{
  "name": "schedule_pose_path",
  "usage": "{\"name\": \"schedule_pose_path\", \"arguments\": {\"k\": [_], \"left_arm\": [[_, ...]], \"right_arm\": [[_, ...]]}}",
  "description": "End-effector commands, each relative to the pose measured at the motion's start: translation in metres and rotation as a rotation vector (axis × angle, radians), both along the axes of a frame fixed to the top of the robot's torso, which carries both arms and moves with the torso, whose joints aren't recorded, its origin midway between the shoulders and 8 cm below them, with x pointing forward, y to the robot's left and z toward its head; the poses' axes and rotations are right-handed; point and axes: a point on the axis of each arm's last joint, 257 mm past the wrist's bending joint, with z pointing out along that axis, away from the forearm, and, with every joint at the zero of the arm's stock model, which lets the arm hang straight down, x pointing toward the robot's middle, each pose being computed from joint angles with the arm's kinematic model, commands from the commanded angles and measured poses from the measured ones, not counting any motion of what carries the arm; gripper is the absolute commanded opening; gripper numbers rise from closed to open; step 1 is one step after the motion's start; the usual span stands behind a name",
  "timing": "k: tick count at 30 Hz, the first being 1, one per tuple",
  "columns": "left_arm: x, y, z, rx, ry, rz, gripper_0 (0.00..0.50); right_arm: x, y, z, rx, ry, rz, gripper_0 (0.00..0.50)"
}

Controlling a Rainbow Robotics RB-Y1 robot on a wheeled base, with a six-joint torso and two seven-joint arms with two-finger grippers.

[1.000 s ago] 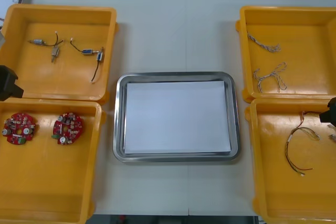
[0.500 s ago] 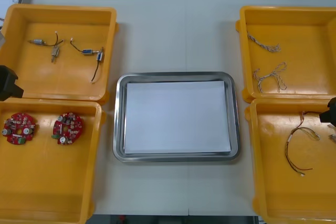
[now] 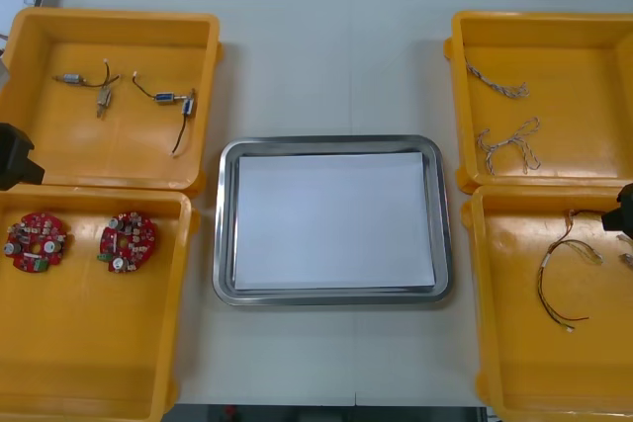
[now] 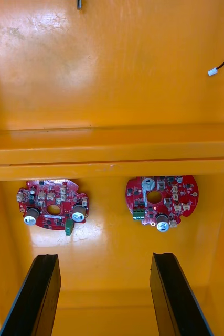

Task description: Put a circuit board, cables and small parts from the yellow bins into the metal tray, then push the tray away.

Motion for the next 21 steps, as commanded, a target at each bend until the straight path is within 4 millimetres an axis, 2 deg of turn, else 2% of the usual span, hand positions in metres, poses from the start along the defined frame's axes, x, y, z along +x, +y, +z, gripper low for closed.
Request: {"name": "schedule_pose_path", "arguments": {"k": [1,21], "left_arm": [[-0.003,0.0067,-0.0003,0.006,-0.003,-0.002,0.5],[-0.003,0.0067,-0.0003,0.006,-0.003,-0.002,0.5]], "right_arm": [[0.0063,-0.0142,0.021,-0.043,-0.04,-0.002,0.5],[0.0063,-0.0142,0.021,-0.043,-0.04,-0.002,0.5]]}}
